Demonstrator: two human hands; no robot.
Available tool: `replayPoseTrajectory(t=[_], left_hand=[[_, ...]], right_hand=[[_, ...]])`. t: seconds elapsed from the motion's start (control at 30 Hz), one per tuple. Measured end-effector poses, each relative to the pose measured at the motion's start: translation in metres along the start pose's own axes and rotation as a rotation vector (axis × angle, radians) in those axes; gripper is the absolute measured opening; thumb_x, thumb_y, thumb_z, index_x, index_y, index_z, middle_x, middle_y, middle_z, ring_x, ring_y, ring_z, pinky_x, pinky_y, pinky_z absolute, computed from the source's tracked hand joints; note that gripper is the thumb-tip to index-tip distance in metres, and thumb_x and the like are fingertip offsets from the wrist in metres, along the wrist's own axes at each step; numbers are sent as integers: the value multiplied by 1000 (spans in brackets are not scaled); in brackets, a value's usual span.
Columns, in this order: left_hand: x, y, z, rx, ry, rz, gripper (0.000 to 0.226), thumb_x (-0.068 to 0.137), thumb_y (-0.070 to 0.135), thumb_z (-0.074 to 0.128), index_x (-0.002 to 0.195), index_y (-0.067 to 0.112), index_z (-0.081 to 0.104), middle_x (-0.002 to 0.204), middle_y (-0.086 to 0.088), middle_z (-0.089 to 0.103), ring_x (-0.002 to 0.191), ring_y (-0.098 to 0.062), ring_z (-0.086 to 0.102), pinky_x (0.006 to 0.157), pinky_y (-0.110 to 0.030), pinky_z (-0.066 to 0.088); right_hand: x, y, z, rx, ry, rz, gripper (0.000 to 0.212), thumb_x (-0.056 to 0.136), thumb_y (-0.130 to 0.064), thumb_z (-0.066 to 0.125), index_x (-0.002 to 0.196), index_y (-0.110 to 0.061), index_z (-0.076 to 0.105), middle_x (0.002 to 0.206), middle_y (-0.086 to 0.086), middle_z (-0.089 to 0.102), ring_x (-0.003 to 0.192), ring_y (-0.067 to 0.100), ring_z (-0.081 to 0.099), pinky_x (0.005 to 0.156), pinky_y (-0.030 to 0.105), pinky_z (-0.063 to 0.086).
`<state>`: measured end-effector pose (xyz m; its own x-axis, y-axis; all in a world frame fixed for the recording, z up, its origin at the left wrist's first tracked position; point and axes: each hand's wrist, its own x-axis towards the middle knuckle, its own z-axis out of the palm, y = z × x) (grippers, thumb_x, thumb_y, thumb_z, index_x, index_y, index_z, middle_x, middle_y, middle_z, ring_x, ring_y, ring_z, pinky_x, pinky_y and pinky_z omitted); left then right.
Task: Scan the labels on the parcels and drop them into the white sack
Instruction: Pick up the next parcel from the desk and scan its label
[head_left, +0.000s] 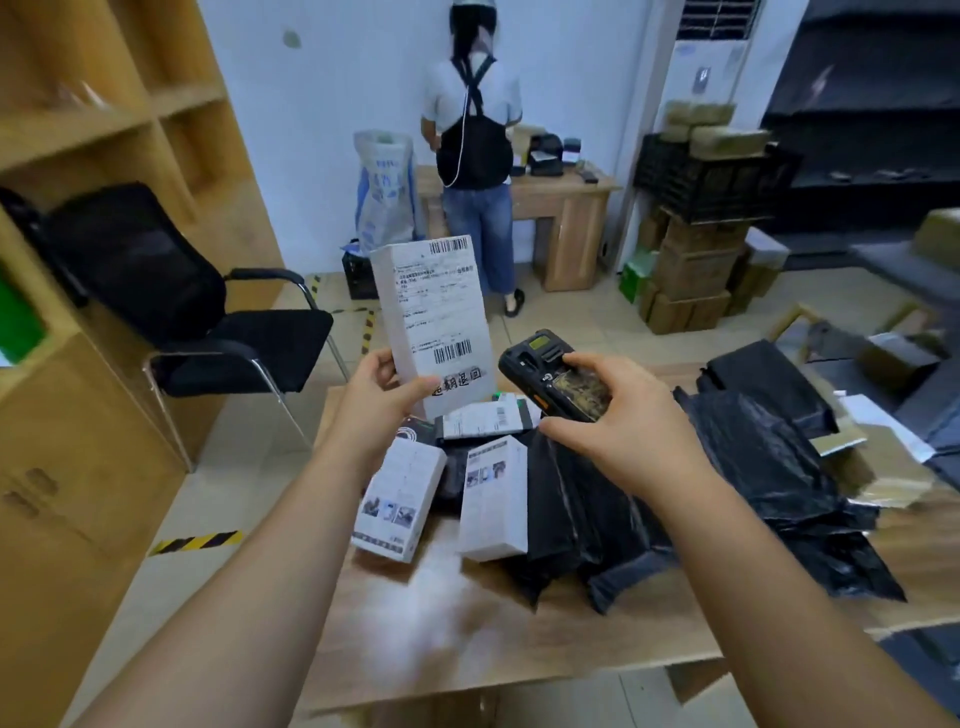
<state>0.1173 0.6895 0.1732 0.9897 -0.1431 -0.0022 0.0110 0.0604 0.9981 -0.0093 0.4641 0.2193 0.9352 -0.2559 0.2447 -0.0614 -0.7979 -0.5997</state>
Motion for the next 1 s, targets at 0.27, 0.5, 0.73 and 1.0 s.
replayPoseTrajectory(t=[0.27,0.5,0.73,1.0], left_hand=[[25,16,-2,-38,-23,89,51,83,-3,71,128,8,49,122,-4,67,111,-18,65,92,-37,54],[36,8,-6,-17,-50,103,52,85,0,71,129,14,50,116,3,68,103,-10,66,83,-30,54],[44,4,6,-53,-13,102,45,91,7,63,131,16,46,114,6,66,103,-10,64,89,-33,50],[50,5,68,8,-190,49,53,82,27,79,124,17,49,115,4,66,99,-14,66,79,-31,53]], right_hand=[[-8,-27,-11,-214,-135,31,68,72,-50,76,134,-43,49,120,-10,57,107,12,53,89,37,52],[-13,-38,-8,-217,-154,40,67,71,-48,77,133,-42,51,121,-13,57,105,9,51,82,32,50],[-16,-35,-18,-204,-125,78,67,71,-48,77,133,-42,51,116,-14,55,104,9,52,85,34,52],[-26,2,-40,-171,76,150,67,75,-50,77,136,-40,51,128,-13,55,117,10,51,96,35,48]])
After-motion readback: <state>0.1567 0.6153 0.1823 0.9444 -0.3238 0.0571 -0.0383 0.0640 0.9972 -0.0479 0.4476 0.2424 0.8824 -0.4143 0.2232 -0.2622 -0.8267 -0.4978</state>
